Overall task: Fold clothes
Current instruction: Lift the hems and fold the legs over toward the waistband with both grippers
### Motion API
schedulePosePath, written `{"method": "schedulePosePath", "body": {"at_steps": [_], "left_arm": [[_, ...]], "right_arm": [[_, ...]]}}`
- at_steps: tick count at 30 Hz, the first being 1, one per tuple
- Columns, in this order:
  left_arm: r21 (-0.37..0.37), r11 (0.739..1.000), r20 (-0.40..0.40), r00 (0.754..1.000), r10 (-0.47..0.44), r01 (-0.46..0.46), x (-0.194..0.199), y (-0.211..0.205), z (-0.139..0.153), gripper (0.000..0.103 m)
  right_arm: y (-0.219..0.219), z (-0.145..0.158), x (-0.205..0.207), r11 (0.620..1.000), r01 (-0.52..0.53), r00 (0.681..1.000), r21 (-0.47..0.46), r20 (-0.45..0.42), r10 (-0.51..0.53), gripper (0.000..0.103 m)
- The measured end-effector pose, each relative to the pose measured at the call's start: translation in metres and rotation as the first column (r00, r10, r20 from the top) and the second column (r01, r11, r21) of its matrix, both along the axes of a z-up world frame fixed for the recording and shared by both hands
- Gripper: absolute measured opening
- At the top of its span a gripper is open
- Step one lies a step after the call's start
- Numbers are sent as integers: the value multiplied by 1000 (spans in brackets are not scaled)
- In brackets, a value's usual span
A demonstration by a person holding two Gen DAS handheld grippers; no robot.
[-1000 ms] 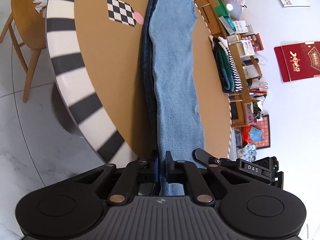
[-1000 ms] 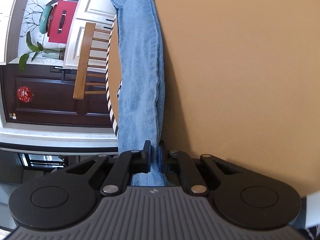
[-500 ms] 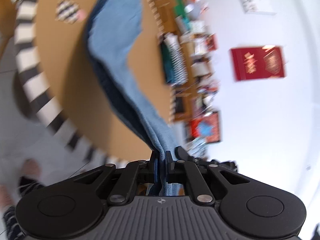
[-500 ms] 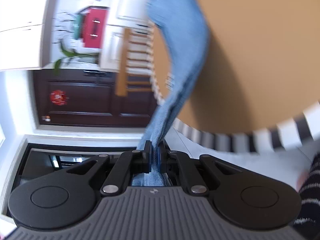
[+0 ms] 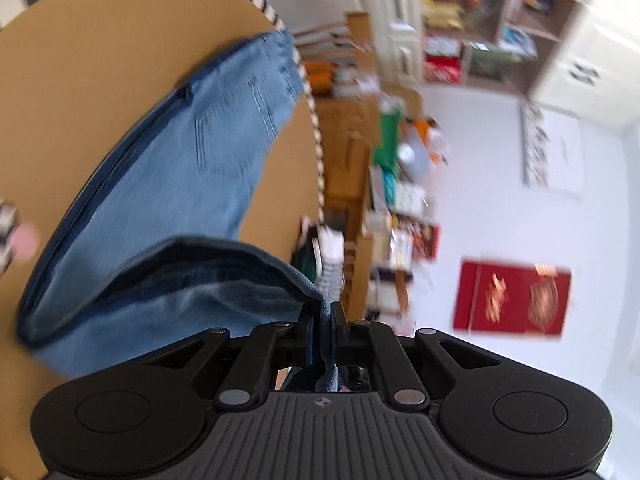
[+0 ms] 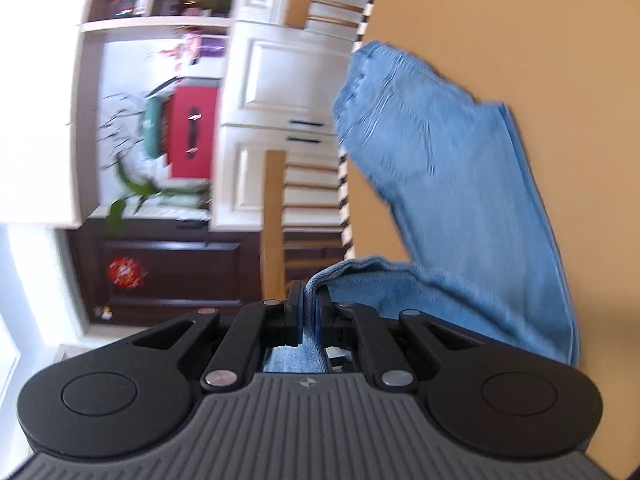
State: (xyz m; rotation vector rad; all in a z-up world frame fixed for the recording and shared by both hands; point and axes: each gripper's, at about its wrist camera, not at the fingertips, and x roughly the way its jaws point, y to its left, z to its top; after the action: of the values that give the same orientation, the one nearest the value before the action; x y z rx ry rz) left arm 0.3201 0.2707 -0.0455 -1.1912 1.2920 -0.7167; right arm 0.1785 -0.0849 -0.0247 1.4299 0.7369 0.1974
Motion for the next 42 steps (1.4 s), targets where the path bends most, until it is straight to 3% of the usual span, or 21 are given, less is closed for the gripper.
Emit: {"method": "schedulePosePath", "body": {"at_steps": [6,8,10,14,17,21,26,28,30,32,33,35,37,38,39,40,41,42], "left_arm": [[77,994,-168,982,89,-77,91,-39,-54,16],[119,987,-221,966,131,-106,116,-47,-81,23],[139,984,-256,956,147,-114,135,-54,-99,24],[127,988,-251,961,118,-88,169,-69,-117,24],[126,991,-254,965,69,-38,185,-78,-129,24],[92,995,-322,945,60,-32,196,-75,-150,24],[-10,998,-283,958,53,-58,216,-78,-140,23],[4,998,-274,960,55,-56,232,-85,-139,25],[40,996,-315,945,91,-82,243,-86,-149,30],[47,991,-377,917,132,-123,247,-80,-159,30],[33,991,-388,912,136,-133,248,-77,-162,31],[33,990,-340,930,138,-135,252,-69,-155,31],[72,989,-202,969,144,-132,256,-56,-133,32],[105,986,-96,985,142,-132,258,-50,-117,33],[139,981,30,991,133,-136,260,-47,-98,36],[159,977,138,983,117,-139,261,-46,-81,37],[167,979,213,974,81,-118,259,-54,-69,37],[174,981,275,961,32,-82,258,-65,-62,37]], "right_arm": [[-31,-53,88,999,8,983,40,-182,-1,11],[-36,-75,105,996,34,968,79,-250,-13,27],[-36,-89,116,993,65,958,96,-283,-36,33],[-37,-93,136,995,83,972,56,-224,-68,21],[-32,-96,151,997,77,972,25,-226,-69,20],[-32,-108,156,993,107,966,47,-241,-92,12],[-42,-105,167,981,181,956,64,-247,-160,9],[-46,-104,177,975,215,946,59,-261,-193,9],[-50,-103,186,967,248,935,52,-275,-225,14],[-52,-111,191,948,311,909,64,-312,-278,36],[-54,-113,190,939,338,904,69,-303,-303,39],[-62,-103,185,926,375,904,43,-236,-356,45],[-71,-83,178,916,397,907,-48,-131,-400,46],[-70,-70,179,921,364,925,-137,-63,-375,43],[-69,-56,181,916,320,944,-240,3,-329,41],[-61,-42,186,900,248,968,-358,49,-247,31],[-47,-33,193,869,168,986,-466,68,-154,17],[-31,-24,201,820,90,996,-565,74,-59,14]]}}
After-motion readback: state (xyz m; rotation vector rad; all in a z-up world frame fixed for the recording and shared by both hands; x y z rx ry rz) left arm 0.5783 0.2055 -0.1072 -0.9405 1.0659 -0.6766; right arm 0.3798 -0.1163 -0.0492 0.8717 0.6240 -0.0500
